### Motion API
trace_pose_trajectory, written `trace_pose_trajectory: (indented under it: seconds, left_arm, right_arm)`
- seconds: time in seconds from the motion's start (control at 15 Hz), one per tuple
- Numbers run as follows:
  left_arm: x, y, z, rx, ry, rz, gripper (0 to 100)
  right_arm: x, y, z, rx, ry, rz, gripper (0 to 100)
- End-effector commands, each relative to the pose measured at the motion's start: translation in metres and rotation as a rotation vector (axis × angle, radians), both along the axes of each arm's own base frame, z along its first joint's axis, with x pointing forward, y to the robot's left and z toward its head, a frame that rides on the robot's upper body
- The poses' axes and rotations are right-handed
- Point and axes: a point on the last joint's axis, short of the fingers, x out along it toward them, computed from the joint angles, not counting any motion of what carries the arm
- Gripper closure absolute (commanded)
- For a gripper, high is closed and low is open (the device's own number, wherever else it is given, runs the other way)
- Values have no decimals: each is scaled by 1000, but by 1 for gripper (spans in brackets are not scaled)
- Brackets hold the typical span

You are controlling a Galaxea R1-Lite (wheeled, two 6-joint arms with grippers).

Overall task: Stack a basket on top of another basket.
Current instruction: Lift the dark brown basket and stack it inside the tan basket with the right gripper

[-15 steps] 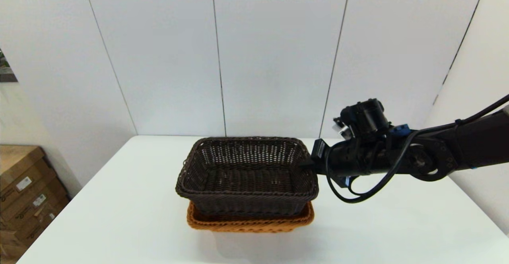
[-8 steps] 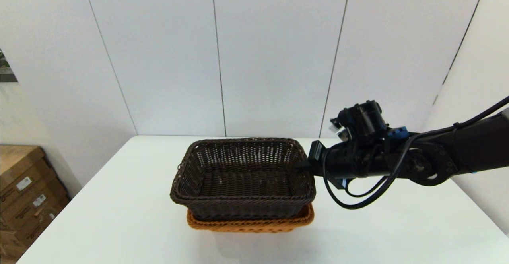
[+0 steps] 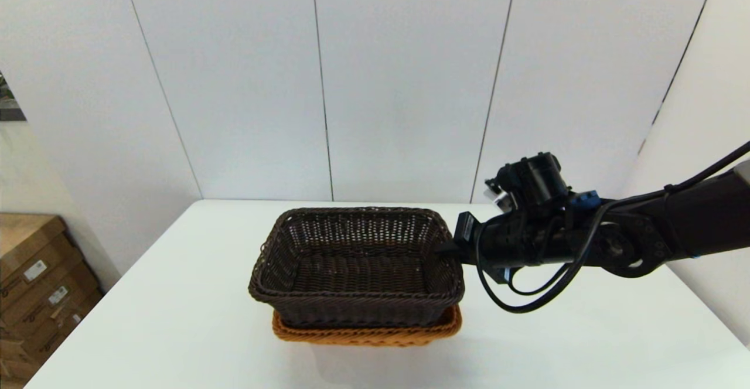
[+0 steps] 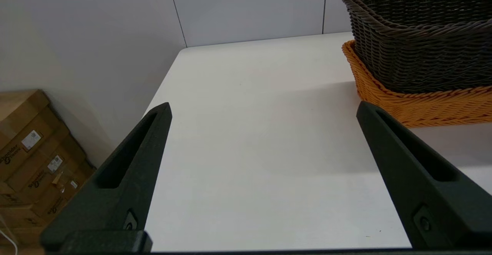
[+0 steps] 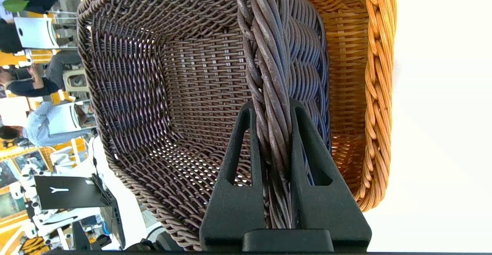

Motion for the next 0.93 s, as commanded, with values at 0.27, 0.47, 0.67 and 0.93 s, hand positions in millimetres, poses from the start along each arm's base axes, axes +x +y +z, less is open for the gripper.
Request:
trace_pose_trajectory:
  seconds: [0.27,0.47,0.67,0.93]
  left_arm:
    - [0,0,0,0,0,1,0]
    - [0,0,0,0,2,-1,0]
    - [0,0,0,2,0,1,0]
    - [0,0,0,2,0,-1,0]
  right_arm:
    - [6,0,-4,15,-19,-10,100]
    - [6,-2,-4,13,-17,-15,100]
    - [7,-6,-5,11,-13,-26,100]
    - [8,-7,-6,10,-12,-31,100]
